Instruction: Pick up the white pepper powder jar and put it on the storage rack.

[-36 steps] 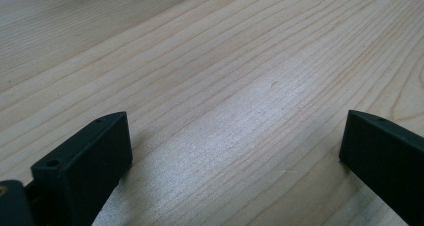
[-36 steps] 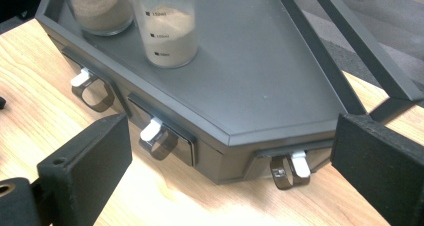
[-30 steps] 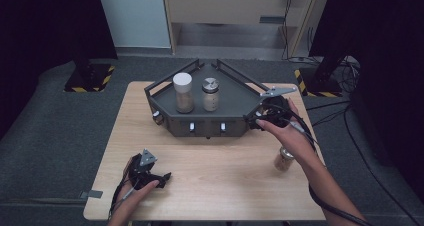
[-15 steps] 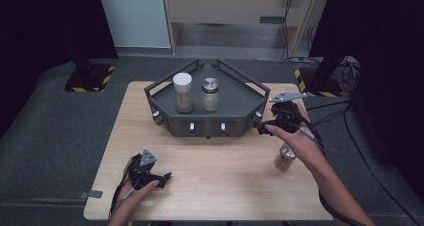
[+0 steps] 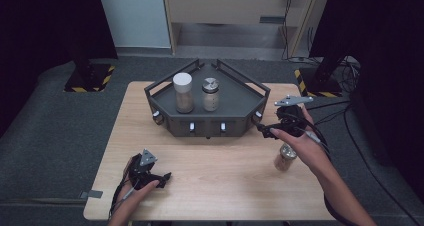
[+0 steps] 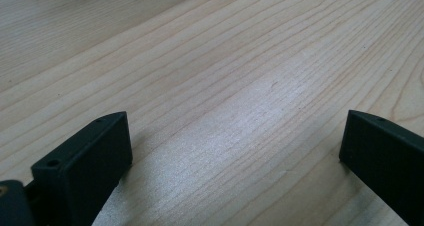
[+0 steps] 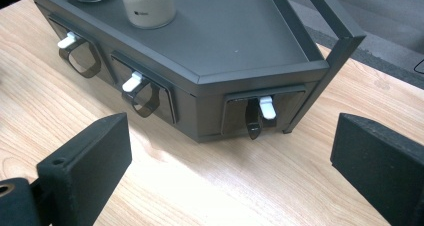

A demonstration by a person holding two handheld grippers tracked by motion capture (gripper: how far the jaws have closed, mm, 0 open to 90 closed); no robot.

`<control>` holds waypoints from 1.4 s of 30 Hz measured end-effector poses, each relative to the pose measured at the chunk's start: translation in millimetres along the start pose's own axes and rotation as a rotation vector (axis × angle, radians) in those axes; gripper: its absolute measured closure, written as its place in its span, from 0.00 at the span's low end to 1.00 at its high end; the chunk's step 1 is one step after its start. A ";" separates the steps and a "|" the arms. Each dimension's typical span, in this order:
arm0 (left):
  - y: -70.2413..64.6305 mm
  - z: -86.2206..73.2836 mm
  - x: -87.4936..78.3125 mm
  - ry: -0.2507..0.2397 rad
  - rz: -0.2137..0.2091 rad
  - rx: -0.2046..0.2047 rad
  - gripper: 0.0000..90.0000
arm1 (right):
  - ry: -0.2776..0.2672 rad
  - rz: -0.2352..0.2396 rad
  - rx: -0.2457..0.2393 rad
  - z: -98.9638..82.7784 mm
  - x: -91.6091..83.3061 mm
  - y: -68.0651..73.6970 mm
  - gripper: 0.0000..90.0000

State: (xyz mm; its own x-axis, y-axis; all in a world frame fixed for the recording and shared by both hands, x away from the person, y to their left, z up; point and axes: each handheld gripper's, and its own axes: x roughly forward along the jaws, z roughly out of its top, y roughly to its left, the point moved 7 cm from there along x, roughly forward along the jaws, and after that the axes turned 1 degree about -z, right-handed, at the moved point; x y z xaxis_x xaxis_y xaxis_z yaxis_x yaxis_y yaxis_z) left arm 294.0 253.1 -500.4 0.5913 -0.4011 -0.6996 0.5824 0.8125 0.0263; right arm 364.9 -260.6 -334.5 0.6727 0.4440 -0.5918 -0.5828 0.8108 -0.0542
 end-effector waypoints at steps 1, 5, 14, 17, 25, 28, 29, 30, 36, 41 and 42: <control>0.0 0.0 0.0 0.000 0.000 0.000 0.00 | -0.002 -0.001 0.003 -1.2 -0.5 -0.6 0.03; 0.0 0.0 0.0 0.000 0.000 0.000 0.00 | -0.001 -0.004 0.009 -6.6 -2.1 -3.3 0.03; 0.0 0.0 0.0 0.000 0.000 0.000 0.00 | -0.002 -0.009 0.017 -19.5 -5.5 -6.7 0.03; 0.0 0.0 0.0 0.000 0.000 0.000 0.00 | -0.003 -0.016 0.012 -23.5 -6.6 -7.2 0.03; -0.1 0.0 0.0 0.000 0.001 0.000 0.00 | 0.018 -0.046 -0.019 -40.8 -8.8 -5.9 0.03; -0.1 0.0 0.0 0.000 0.001 0.000 0.00 | 0.028 -0.053 -0.015 -47.7 -9.8 -8.6 0.03; -0.1 0.0 0.0 0.000 0.001 0.000 0.00 | 0.030 -0.054 -0.009 -49.8 -10.2 -9.4 0.03; -0.1 0.0 0.0 0.000 0.001 0.000 0.00 | 0.032 -0.056 -0.005 -51.8 -10.7 -10.3 0.03; -0.2 0.0 0.0 0.000 0.001 -0.001 0.00 | 0.045 -0.057 0.017 -63.4 -14.4 -15.4 0.03; -0.3 0.0 0.0 0.000 0.002 -0.001 0.00 | 0.044 -0.058 0.036 -70.5 -19.2 -18.1 0.03; -0.3 0.0 0.1 0.000 0.002 -0.001 0.00 | 0.043 -0.059 0.034 -71.5 -19.5 -18.3 0.03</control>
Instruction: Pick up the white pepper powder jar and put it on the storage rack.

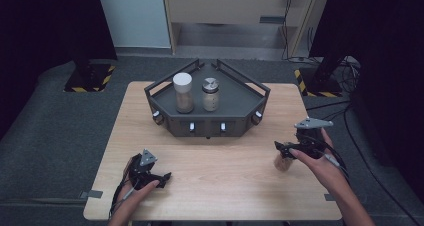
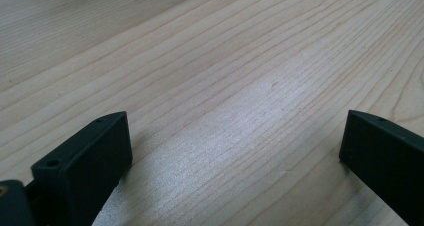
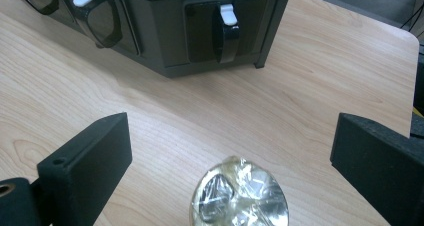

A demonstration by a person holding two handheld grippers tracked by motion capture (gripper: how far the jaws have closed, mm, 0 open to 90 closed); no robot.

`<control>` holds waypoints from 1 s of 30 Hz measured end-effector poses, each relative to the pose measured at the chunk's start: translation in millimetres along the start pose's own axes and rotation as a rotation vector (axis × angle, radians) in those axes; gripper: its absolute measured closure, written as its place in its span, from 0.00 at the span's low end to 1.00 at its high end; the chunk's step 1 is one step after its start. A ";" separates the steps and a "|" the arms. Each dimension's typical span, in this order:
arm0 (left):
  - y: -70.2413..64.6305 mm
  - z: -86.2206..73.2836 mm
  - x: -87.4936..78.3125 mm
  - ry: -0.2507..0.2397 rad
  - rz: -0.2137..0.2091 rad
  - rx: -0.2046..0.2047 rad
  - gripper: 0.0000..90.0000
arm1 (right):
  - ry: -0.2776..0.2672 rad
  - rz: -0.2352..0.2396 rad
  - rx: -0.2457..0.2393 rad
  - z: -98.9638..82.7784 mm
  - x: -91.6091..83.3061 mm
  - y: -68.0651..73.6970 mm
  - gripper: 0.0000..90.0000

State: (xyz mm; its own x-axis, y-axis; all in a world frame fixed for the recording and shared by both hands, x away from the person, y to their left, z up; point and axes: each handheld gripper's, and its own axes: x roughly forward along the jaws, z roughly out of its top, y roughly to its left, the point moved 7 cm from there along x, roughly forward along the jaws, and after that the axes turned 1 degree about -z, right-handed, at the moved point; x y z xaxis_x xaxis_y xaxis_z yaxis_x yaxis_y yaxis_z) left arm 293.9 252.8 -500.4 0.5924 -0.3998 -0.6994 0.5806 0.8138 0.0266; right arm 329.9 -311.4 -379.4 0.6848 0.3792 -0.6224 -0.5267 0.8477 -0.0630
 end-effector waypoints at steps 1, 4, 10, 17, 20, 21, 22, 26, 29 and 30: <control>0.0 0.0 0.0 0.000 0.000 0.000 0.00 | 0.000 -0.001 0.004 -1.1 -0.5 0.1 0.03; 0.0 0.0 0.0 0.000 0.000 0.000 0.00 | -0.001 0.002 0.006 -5.0 -2.5 0.4 0.03; 0.0 0.0 0.0 0.000 0.000 0.000 0.00 | 0.004 -0.007 0.011 -12.7 -5.5 -0.1 0.04; 0.0 0.0 0.0 0.000 0.000 0.000 0.00 | 0.002 -0.007 0.025 -21.1 -9.9 -4.2 0.03; 0.0 0.0 0.0 0.000 0.000 0.000 0.00 | 0.001 -0.009 0.037 -26.8 -12.5 -5.9 0.03; 0.0 0.0 0.0 0.000 0.000 -0.001 0.00 | 0.004 -0.007 0.042 -28.0 -13.1 -6.3 0.03; 0.0 0.0 0.0 0.000 0.000 0.000 0.00 | 0.003 -0.009 0.042 -29.8 -13.7 -7.0 0.03; 0.0 0.0 0.0 0.000 0.000 0.000 0.00 | 0.004 -0.008 0.052 -36.2 -15.4 -8.5 0.03; -0.1 0.0 0.0 0.000 0.000 -0.001 0.00 | 0.005 -0.010 0.048 -41.1 -16.4 -9.3 0.03; 0.0 0.0 0.0 0.000 0.000 0.000 0.00 | 0.007 -0.009 0.051 -43.0 -16.6 -9.8 0.03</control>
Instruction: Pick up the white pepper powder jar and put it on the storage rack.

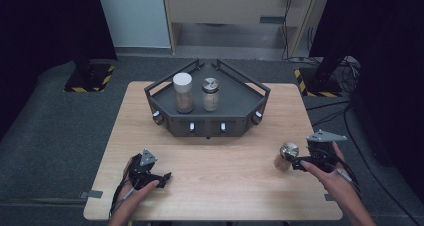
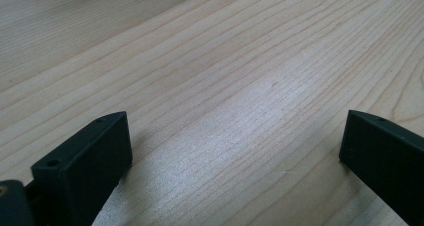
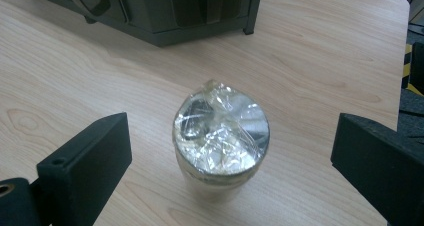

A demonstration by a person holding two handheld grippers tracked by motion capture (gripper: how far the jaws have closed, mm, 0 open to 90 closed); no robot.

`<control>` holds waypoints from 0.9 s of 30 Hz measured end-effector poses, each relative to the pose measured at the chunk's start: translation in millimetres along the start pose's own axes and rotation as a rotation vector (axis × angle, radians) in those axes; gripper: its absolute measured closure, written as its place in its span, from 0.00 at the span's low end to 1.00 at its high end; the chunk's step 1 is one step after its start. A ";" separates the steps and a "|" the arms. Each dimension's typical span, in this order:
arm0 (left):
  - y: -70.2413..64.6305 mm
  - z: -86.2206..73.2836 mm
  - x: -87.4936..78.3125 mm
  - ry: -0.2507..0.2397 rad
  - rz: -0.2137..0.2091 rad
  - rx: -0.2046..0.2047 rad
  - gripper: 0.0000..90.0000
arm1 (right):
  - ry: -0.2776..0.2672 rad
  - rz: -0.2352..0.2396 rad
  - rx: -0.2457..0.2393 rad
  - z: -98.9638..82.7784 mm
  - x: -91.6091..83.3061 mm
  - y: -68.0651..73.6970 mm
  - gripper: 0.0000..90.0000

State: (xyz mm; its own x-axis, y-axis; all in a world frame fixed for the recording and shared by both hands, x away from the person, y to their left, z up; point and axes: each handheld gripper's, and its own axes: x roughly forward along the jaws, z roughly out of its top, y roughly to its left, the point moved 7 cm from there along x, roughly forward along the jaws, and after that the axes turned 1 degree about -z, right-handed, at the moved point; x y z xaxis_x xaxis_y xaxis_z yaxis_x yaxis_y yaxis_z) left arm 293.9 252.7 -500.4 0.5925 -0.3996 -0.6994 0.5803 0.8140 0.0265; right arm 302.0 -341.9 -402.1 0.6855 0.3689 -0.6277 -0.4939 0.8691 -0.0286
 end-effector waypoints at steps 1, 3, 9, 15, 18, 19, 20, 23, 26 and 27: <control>0.0 0.0 0.0 0.000 0.000 0.000 0.00 | 0.002 -0.002 0.002 -1.3 0.0 -0.5 0.03; 0.0 0.0 0.0 0.000 0.000 0.000 0.00 | 0.005 -0.001 0.008 -3.5 0.5 -1.6 0.03; 0.0 0.0 0.0 0.000 0.000 0.000 0.00 | 0.015 0.005 0.011 -10.7 3.4 -2.1 0.03; 0.0 0.0 0.0 0.000 0.000 0.000 0.00 | 0.018 0.008 0.019 -16.6 4.2 -3.8 0.03; 0.0 0.0 0.0 0.000 0.000 0.000 0.00 | 0.024 0.009 0.022 -19.4 5.3 -3.6 0.03; 0.0 0.0 0.0 0.000 0.000 0.000 0.00 | 0.026 0.009 0.020 -20.2 5.7 -3.5 0.03; 0.0 0.0 0.0 0.000 0.000 0.000 0.00 | 0.029 0.010 0.025 -21.2 6.1 -2.8 0.03; 0.0 0.0 0.0 0.000 0.000 0.000 0.00 | 0.036 0.012 0.025 -24.4 7.9 -2.4 0.04; 0.0 0.0 0.0 0.000 0.000 0.000 0.00 | 0.041 0.014 0.027 -27.6 9.5 -2.1 0.04; 0.0 0.0 0.0 0.000 0.000 0.000 0.00 | 0.043 0.015 0.031 -28.9 10.0 -2.1 0.04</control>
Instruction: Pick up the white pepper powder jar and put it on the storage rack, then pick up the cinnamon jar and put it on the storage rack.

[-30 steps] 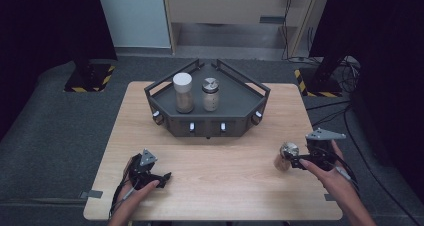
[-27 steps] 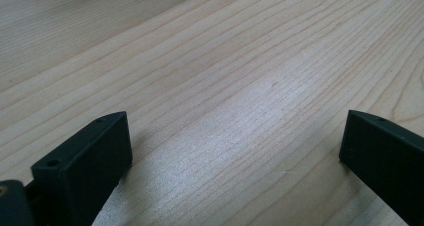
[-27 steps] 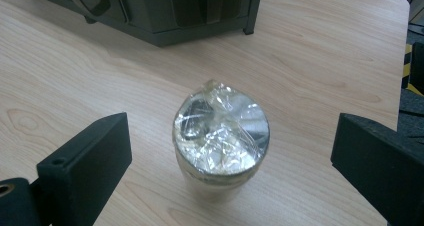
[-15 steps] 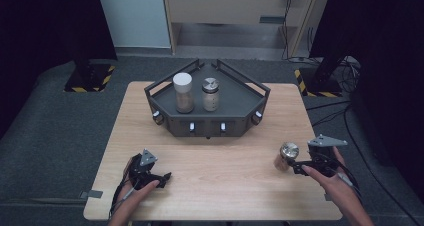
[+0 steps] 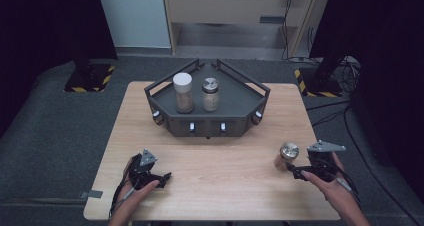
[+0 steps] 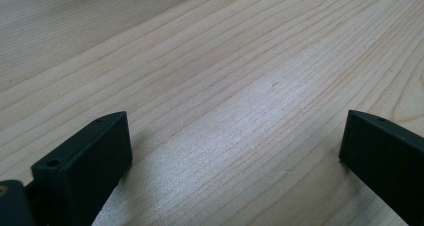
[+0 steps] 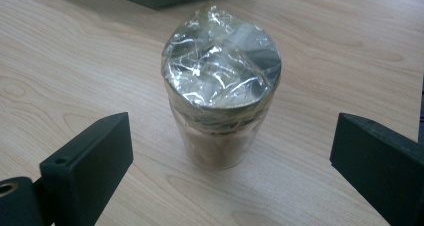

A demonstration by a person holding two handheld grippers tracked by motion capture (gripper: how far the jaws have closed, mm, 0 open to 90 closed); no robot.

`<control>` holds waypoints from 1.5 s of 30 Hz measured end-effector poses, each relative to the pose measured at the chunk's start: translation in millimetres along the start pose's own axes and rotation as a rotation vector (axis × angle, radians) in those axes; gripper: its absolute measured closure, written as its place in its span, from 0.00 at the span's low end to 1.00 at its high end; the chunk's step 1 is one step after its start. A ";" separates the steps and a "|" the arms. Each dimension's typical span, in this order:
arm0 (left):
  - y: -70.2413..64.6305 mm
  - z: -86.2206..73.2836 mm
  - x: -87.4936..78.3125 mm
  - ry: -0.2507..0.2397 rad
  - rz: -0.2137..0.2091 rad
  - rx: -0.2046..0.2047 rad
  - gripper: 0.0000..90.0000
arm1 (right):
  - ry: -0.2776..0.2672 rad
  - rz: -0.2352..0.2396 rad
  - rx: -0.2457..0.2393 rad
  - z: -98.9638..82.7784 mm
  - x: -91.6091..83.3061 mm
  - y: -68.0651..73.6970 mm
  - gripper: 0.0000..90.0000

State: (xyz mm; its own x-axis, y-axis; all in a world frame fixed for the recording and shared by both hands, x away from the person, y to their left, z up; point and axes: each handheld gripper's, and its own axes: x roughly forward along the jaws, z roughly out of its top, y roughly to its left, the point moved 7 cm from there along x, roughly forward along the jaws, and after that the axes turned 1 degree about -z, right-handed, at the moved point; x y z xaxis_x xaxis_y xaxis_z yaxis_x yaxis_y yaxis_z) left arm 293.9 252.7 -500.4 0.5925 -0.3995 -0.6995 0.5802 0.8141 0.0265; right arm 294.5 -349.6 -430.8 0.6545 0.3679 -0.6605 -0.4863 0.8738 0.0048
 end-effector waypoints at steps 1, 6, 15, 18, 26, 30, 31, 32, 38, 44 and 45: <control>0.0 0.0 0.0 0.000 0.000 0.000 0.00 | -0.001 0.001 -0.001 -0.9 0.4 -0.4 0.04; 0.0 0.0 0.0 0.000 0.000 0.000 0.00 | 0.004 0.003 0.013 -6.6 3.5 -0.9 0.04; 0.0 0.0 0.0 0.000 0.000 0.000 0.00 | 0.008 0.005 0.027 -14.9 8.4 -1.5 0.04; 0.0 0.0 0.0 0.000 0.000 0.001 0.00 | 0.007 0.008 0.031 -16.5 10.0 -1.5 0.04; 0.0 0.0 0.0 0.000 0.000 0.000 0.00 | 0.006 0.017 0.050 -21.3 14.1 -0.4 0.04; -0.2 0.1 -0.1 0.001 0.001 0.000 0.00 | -0.001 0.020 0.059 -23.7 15.5 -1.4 0.05; -0.2 0.1 -0.1 0.001 0.001 0.000 0.00 | 0.000 0.019 0.061 -24.1 15.8 -1.3 0.05; -0.2 0.1 -0.1 0.001 0.001 0.000 0.00 | 0.000 0.019 0.066 -24.7 16.1 -1.1 0.05; -0.8 0.0 -0.1 0.001 0.004 -0.002 0.00 | 0.002 0.023 0.067 -27.8 18.9 -0.7 0.05; -1.2 -0.1 -0.1 0.000 0.005 -0.003 0.00 | 0.010 0.023 0.065 -28.8 22.8 0.4 0.05; -1.2 -0.1 -0.1 0.000 0.006 -0.003 0.00 | 0.010 0.024 0.066 -28.7 23.2 0.5 0.06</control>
State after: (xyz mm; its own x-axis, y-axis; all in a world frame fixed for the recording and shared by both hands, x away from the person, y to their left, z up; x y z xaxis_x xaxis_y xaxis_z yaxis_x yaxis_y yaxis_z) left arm 293.0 251.8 -500.5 0.5960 -0.3952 -0.6990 0.5750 0.8176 0.0281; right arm 292.8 -349.6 -467.7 0.6372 0.3859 -0.6671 -0.4625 0.8839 0.0697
